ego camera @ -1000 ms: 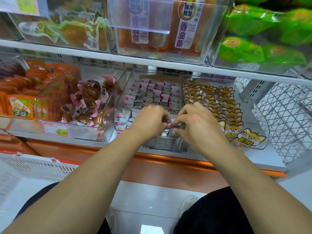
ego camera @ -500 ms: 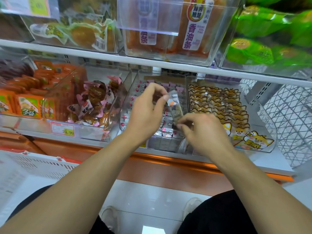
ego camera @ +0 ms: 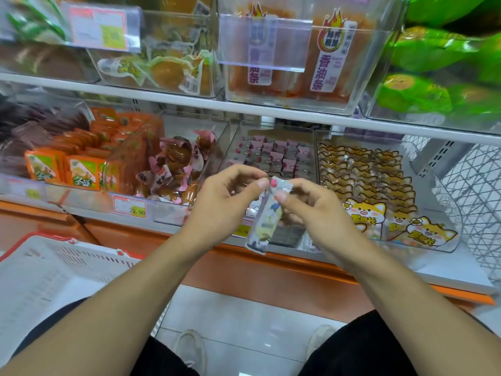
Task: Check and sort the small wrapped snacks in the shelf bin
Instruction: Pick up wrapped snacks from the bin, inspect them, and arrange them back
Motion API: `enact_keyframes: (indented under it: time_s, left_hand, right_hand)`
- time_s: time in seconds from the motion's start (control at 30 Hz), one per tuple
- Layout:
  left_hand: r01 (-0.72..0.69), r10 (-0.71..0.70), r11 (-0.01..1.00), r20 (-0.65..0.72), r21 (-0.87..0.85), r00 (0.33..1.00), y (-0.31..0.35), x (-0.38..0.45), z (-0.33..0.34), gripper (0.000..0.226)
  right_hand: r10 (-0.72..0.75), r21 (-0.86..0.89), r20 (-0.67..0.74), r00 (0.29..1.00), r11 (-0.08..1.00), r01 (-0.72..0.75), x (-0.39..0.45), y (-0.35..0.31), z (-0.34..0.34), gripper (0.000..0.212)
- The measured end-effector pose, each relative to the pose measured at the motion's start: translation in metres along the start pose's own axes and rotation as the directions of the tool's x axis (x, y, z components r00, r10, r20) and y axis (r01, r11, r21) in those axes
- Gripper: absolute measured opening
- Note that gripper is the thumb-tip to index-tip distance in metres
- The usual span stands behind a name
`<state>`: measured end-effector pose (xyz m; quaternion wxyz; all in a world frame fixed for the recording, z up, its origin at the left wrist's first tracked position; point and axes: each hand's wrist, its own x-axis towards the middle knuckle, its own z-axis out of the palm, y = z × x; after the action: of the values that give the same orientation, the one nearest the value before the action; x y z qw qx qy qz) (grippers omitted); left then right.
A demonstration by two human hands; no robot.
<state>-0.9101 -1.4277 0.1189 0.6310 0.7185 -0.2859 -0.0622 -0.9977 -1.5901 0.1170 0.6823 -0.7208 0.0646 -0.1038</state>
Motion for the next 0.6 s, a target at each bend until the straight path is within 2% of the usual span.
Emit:
enact_keyframes:
  time_s: [0.03, 0.1, 0.17, 0.2, 0.3, 0.4, 0.5, 0.6]
  left_hand:
    - [0.075, -0.075, 0.997, 0.007, -0.027, 0.997, 0.000, 0.000, -0.004, 0.012]
    - [0.234, -0.224, 0.968, 0.106, -0.091, 0.969, -0.001, -0.002, -0.011, 0.031]
    - [0.323, -0.288, 0.935, 0.218, -0.145, 0.932, -0.003, -0.005, -0.014, 0.036]
    - [0.338, -0.294, 0.923, 0.231, -0.182, 0.927, -0.003, -0.006, -0.014, 0.036]
    - [0.375, -0.348, 0.863, 0.138, -0.339, 0.927, -0.005, -0.006, -0.011, 0.040]
    - [0.408, -0.447, 0.777, 0.036, -0.480, 0.894, -0.006, -0.003, -0.012, 0.043]
    - [0.426, -0.486, 0.750, 0.016, -0.506, 0.874, -0.008, 0.000, -0.015, 0.028]
    - [0.411, -0.482, 0.752, -0.003, -0.515, 0.876, -0.008, 0.000, -0.015, 0.012]
  right_hand:
    - [0.058, 0.100, -0.050, 0.997, 0.994, -0.052, 0.001, -0.001, 0.001, 0.010]
    - [0.173, 0.306, -0.148, 0.974, 0.944, -0.121, 0.004, -0.005, 0.001, 0.009]
    - [0.261, 0.454, -0.236, 0.936, 0.882, -0.131, 0.008, -0.007, -0.003, 0.007]
    - [0.291, 0.491, -0.263, 0.920, 0.861, -0.132, 0.009, -0.007, -0.004, 0.007]
    - [0.338, 0.550, -0.264, 0.904, 0.822, -0.147, 0.012, -0.007, -0.007, 0.005]
    - [0.357, 0.600, -0.204, 0.912, 0.782, -0.172, 0.012, -0.009, -0.009, 0.008]
    - [0.382, 0.646, -0.149, 0.912, 0.736, -0.203, 0.011, -0.010, -0.011, 0.008]
    - [0.389, 0.628, -0.149, 0.909, 0.747, -0.217, 0.011, -0.008, -0.012, 0.017]
